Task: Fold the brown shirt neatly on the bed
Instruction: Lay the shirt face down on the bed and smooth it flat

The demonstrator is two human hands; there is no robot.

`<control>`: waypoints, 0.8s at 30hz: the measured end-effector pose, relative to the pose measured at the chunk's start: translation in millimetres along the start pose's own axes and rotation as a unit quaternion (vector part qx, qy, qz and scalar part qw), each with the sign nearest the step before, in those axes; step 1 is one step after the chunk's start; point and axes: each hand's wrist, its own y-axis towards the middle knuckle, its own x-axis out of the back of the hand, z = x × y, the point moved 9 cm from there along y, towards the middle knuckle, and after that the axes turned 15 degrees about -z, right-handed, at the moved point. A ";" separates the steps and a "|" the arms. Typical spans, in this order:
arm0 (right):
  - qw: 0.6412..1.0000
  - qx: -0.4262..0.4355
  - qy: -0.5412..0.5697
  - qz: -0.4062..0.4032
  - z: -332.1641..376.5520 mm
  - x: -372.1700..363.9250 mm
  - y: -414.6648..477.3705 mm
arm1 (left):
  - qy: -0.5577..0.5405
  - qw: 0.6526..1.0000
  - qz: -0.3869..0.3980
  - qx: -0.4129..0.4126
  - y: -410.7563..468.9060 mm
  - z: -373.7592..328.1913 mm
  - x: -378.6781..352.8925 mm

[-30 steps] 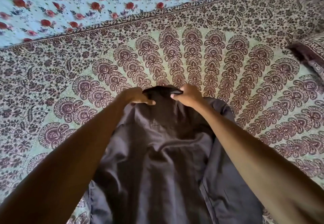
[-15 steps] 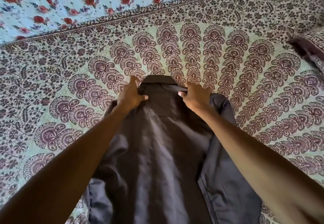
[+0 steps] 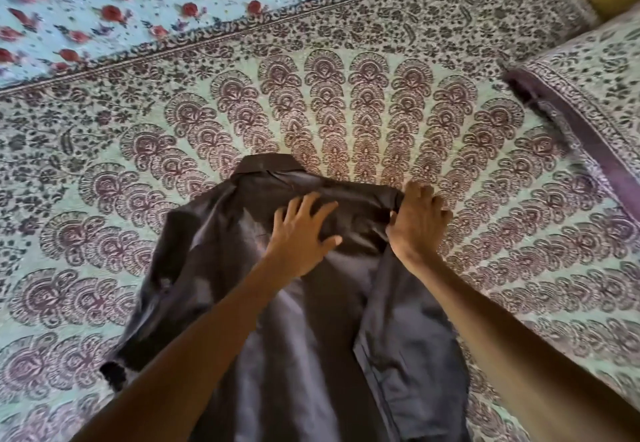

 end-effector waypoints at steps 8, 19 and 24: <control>0.972 -0.098 0.176 0.124 -43.0 -29.8 37.7 | 0.042 0.985 0.146 0.076 18.0 -6.8 -37.7; 0.998 -0.047 0.023 -0.031 -43.5 11.4 52.6 | 0.039 0.984 0.155 0.081 19.5 -7.7 -41.0; 0.966 0.146 0.213 -0.009 68.8 22.7 15.8 | -0.094 0.971 -0.167 0.140 8.3 39.0 34.0</control>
